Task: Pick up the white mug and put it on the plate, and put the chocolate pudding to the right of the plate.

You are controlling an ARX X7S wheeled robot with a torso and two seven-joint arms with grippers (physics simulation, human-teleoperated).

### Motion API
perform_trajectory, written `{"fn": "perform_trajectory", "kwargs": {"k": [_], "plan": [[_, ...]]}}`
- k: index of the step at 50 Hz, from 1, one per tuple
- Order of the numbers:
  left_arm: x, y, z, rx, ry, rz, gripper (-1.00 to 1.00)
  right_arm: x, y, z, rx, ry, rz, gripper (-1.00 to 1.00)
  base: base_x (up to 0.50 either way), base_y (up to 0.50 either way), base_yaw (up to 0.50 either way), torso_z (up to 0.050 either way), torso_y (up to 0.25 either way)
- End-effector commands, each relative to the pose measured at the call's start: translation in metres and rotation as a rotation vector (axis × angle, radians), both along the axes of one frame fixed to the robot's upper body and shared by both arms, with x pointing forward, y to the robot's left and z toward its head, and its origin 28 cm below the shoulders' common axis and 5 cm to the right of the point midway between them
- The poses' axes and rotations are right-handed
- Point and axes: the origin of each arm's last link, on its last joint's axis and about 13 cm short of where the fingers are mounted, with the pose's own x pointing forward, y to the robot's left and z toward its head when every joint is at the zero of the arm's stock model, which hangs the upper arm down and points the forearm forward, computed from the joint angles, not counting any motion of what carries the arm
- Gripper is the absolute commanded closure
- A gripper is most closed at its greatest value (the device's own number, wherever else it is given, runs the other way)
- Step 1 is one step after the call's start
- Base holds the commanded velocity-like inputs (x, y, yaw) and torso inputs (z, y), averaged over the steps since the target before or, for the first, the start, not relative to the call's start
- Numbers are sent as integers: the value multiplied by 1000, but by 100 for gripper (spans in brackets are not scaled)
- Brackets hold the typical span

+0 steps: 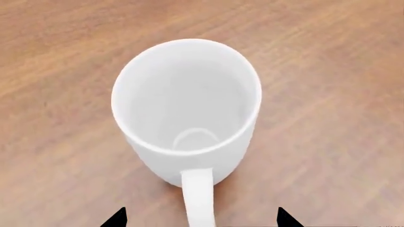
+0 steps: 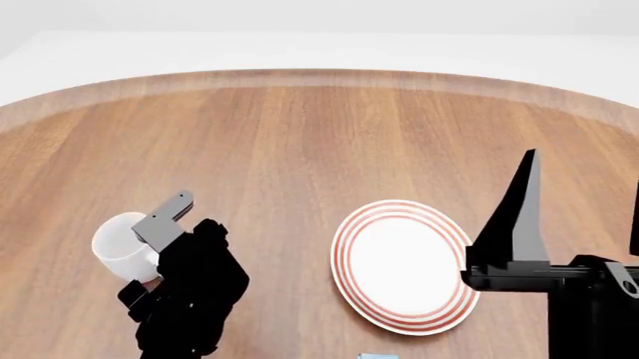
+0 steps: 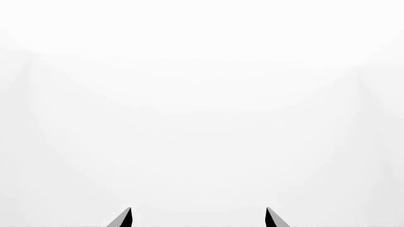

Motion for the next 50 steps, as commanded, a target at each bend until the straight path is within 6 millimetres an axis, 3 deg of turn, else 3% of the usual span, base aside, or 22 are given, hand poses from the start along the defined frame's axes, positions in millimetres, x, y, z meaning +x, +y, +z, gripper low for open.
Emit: {"fn": "perform_trajectory", "kwargs": {"k": [1,31,35,39,42,44,45,46,50], "plan": [[2,-5,-4,-23,-16,-23,100,-1,-1,1,-16,-6,-12,-100,0,0,0,0,0],[4,2,-9,41,-42,-30,100,0,1,-4,-30,21,1,-100,0,0,0,0,0],[4,-3,12,141,-179,-209,100,1,1,-5,-33,24,1,-100,0,0,0,0,0],[-4,-8,49,268,-345,-480,100,0,0,-4,-33,21,1,-100,0,0,0,0,0],[-10,-10,62,282,-387,-575,100,0,0,-4,-34,20,0,-100,0,0,0,0,0],[-26,-13,89,268,-443,-812,100,1,-1,-4,-35,18,-3,-100,0,0,0,0,0],[-26,-13,89,268,-443,-812,100,1,-1,-4,-35,18,-3,-100,0,0,0,0,0],[-32,-13,104,320,-478,-879,100,1,-1,-5,-35,19,-4,-100,0,0,0,0,0],[-41,-15,120,411,-459,-1042,100,1,-1,-4,-36,18,-2,-100,0,0,0,0,0]]}}
